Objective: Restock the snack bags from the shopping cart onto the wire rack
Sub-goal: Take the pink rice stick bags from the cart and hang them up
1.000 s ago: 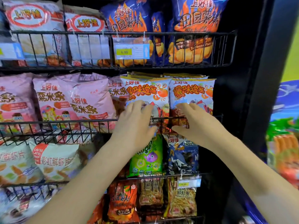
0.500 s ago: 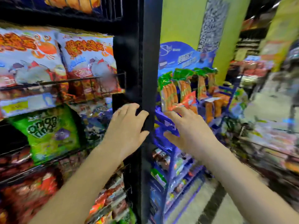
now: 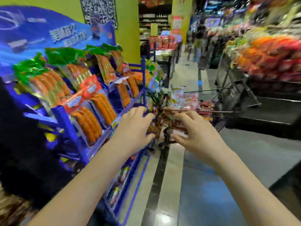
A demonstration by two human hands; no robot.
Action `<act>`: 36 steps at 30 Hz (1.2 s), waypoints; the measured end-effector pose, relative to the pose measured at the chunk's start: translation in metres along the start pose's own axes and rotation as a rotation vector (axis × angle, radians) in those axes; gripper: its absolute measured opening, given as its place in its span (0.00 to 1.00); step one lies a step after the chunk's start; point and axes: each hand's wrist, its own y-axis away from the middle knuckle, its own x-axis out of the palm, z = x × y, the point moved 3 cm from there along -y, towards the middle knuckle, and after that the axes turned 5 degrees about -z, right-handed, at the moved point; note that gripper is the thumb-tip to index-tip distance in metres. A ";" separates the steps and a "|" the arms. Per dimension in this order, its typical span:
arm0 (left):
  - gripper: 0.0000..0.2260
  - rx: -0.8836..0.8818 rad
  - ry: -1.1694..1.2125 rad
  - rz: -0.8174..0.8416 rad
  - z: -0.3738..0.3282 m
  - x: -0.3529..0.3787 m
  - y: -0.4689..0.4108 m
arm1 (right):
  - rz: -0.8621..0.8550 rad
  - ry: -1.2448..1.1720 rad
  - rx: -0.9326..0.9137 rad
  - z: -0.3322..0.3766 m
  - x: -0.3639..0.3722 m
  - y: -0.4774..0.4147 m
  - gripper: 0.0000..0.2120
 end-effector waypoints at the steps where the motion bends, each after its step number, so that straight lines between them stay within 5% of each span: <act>1: 0.29 0.022 0.008 0.005 -0.014 0.011 -0.021 | 0.005 0.008 0.034 -0.023 -0.001 -0.004 0.30; 16: 0.27 0.128 0.038 0.151 -0.127 0.148 -0.266 | 0.118 -0.006 0.226 -0.283 0.037 -0.112 0.31; 36: 0.28 0.261 0.161 0.325 -0.044 0.330 -0.539 | 0.216 0.053 0.459 -0.422 0.186 -0.338 0.29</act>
